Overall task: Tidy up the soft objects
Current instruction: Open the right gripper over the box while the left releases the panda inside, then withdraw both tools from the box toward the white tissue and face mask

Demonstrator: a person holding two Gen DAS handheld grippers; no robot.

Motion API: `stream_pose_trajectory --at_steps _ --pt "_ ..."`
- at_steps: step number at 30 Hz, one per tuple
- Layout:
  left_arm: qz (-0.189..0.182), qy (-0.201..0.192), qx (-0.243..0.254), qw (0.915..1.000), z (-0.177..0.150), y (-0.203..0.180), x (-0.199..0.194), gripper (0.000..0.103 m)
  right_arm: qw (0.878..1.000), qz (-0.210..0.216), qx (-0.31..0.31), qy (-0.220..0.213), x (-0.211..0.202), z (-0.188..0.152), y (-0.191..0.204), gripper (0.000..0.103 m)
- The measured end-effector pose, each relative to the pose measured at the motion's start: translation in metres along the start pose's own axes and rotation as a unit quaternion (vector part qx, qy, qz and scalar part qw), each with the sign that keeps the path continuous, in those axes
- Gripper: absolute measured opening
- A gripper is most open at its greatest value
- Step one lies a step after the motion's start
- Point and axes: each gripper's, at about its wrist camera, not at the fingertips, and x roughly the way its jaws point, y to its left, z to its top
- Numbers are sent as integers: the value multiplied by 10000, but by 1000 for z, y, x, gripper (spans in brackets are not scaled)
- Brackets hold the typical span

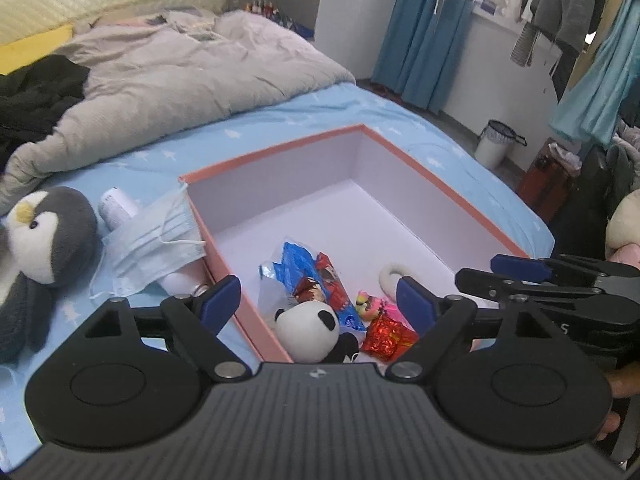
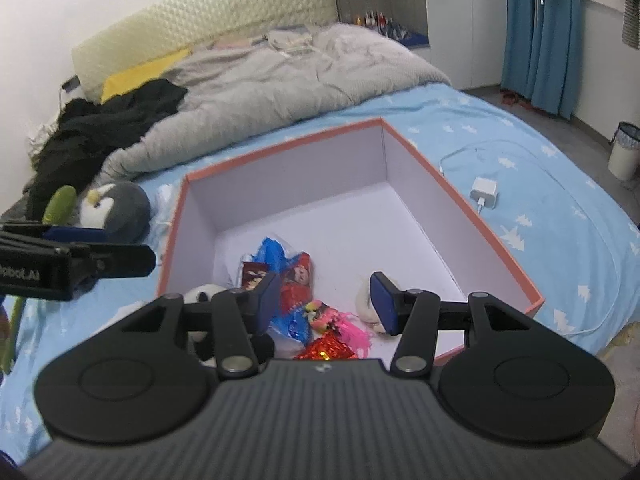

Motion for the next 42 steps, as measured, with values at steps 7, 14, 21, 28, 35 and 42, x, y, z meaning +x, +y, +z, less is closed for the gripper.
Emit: stream_pose_trajectory --at_steps 7,14,21,28,35,42 --pt "55 -409 -101 9991 -16 2 -40 93 9991 112 -108 -401 -31 -12 17 52" --pt "108 -609 -288 9977 -34 6 -73 98 9971 248 -108 -706 -56 -25 34 52" --pt "236 -667 -400 9967 -59 13 -96 100 9956 436 -80 -829 -74 -40 50 52" --pt "341 -776 -496 9952 -84 19 -117 101 9946 509 -188 -889 -86 -62 71 53" --pt "390 -697 -662 9946 -112 28 -127 101 9950 412 -389 -827 -91 -80 92 53" --pt "483 -713 -754 9934 -126 42 -134 101 9947 595 -392 -741 -93 -94 107 53"
